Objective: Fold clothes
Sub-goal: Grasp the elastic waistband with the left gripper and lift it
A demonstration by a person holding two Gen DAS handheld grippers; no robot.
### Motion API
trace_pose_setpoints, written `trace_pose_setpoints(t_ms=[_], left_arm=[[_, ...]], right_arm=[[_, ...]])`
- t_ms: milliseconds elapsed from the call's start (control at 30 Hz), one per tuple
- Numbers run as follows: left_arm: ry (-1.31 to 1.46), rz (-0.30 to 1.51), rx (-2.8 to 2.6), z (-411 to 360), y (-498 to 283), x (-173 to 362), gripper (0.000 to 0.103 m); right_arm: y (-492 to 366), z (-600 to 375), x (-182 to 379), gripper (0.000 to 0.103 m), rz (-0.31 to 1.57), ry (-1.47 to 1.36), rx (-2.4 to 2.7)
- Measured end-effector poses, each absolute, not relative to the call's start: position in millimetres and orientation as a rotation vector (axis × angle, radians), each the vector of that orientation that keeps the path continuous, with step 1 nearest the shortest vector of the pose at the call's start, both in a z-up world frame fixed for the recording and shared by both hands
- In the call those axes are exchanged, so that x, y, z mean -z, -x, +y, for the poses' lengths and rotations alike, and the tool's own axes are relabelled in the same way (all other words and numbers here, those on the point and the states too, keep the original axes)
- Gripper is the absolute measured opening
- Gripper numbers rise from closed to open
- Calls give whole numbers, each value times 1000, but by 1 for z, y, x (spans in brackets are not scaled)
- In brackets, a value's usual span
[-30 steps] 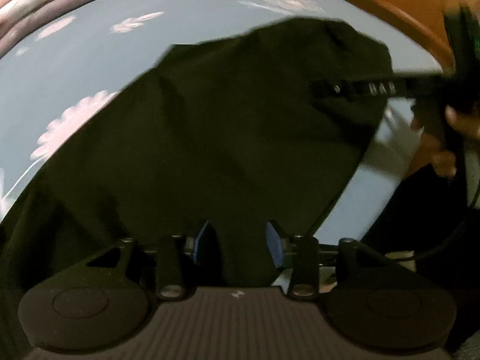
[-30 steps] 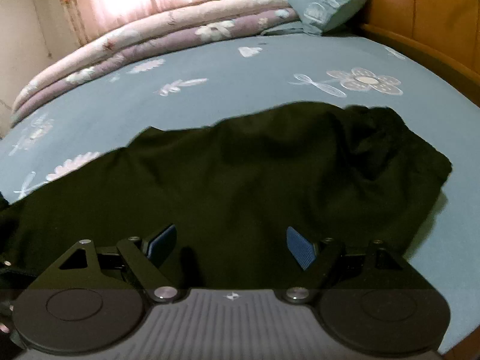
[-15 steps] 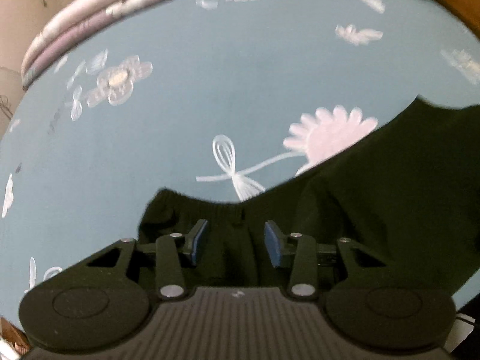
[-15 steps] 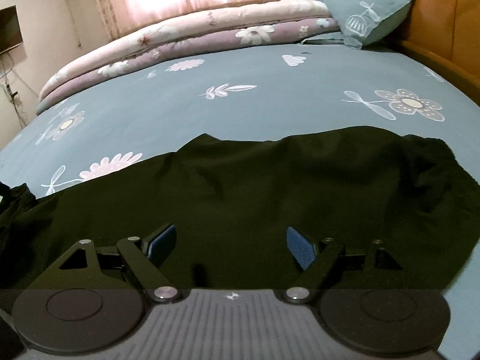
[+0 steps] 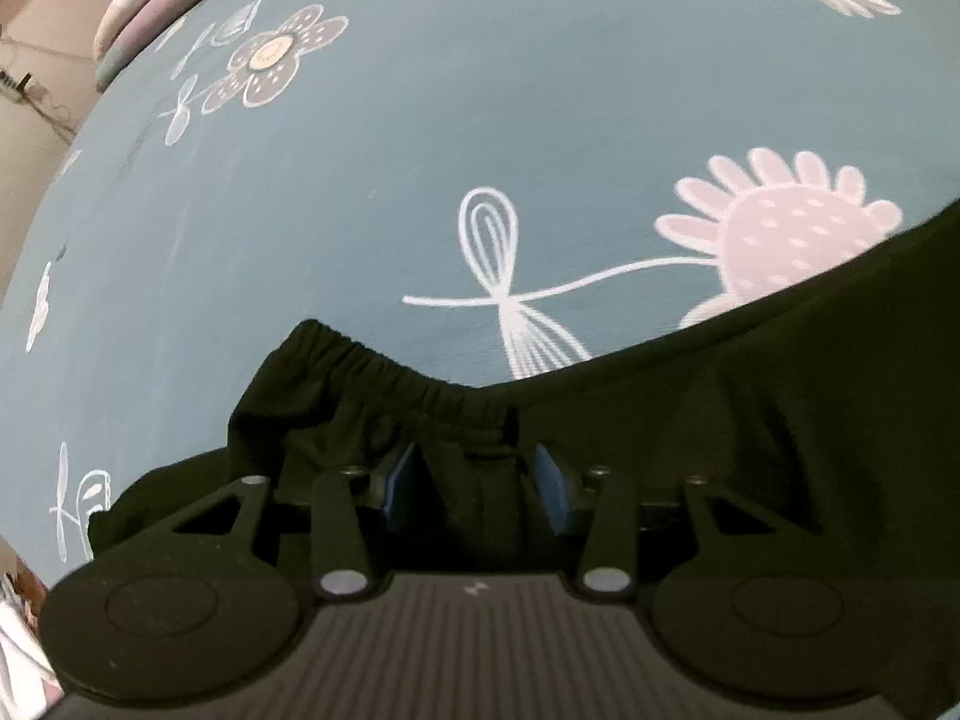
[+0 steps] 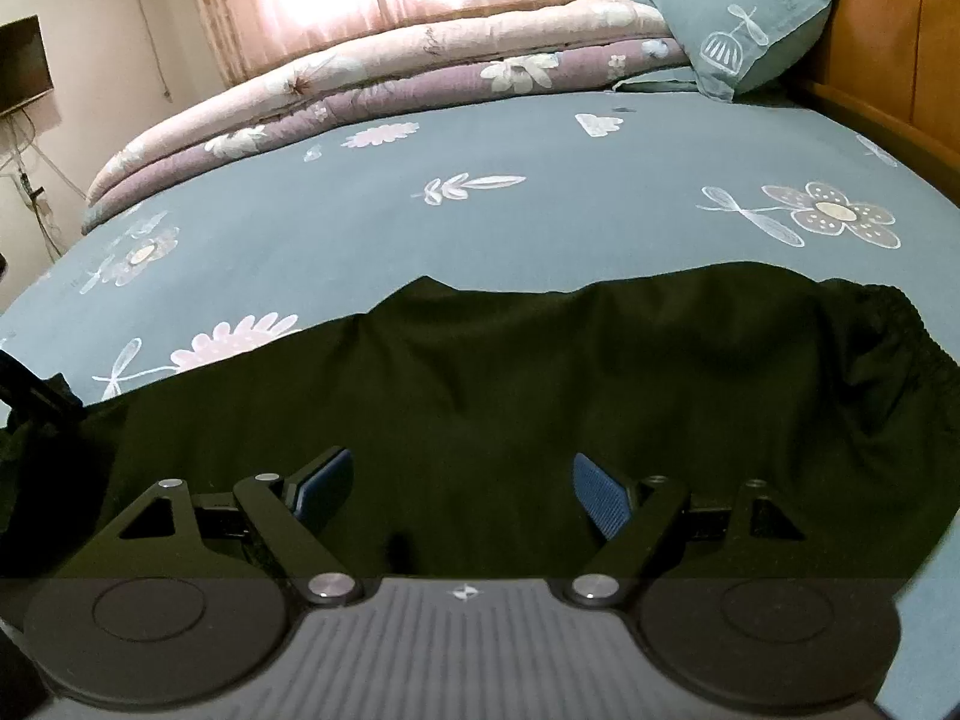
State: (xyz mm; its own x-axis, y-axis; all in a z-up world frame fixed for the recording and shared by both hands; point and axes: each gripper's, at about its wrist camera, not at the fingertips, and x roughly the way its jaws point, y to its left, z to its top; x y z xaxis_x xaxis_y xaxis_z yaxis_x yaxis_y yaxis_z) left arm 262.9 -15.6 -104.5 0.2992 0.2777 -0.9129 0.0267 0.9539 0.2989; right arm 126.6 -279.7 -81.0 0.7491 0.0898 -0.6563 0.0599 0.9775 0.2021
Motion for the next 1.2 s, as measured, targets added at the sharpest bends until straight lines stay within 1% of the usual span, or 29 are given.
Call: trace_pose_setpoints(t_ms=[100, 133, 167, 267, 367, 667, 867, 1000, 1200], left_arm=[[-287, 1244, -168, -15, -261, 105, 45], [-287, 1238, -162, -15, -260, 103, 39], [-279, 1233, -161, -14, -259, 101, 36], [-254, 1222, -153, -8, -255, 95, 30], [-233, 1207, -135, -2, -249, 87, 27], [-124, 1116, -119, 36, -232, 43, 27], [-82, 1046, -176, 89, -208, 16, 27], [-66, 1055, -255, 125, -191, 15, 27], [-8, 1100, -352, 175, -175, 36, 27]], right_arm=[[-126, -278, 80, 84, 722, -219, -29], [-126, -278, 80, 84, 722, -219, -33], [-125, -278, 79, 84, 722, -218, -36], [-125, -278, 79, 84, 720, -219, -40], [-125, -279, 79, 84, 719, -223, -37], [-129, -273, 83, 84, 740, -204, -35], [-131, -271, 86, 84, 752, -196, -28], [-131, -269, 87, 84, 753, -188, -26], [-133, -265, 92, 84, 772, -167, -11]])
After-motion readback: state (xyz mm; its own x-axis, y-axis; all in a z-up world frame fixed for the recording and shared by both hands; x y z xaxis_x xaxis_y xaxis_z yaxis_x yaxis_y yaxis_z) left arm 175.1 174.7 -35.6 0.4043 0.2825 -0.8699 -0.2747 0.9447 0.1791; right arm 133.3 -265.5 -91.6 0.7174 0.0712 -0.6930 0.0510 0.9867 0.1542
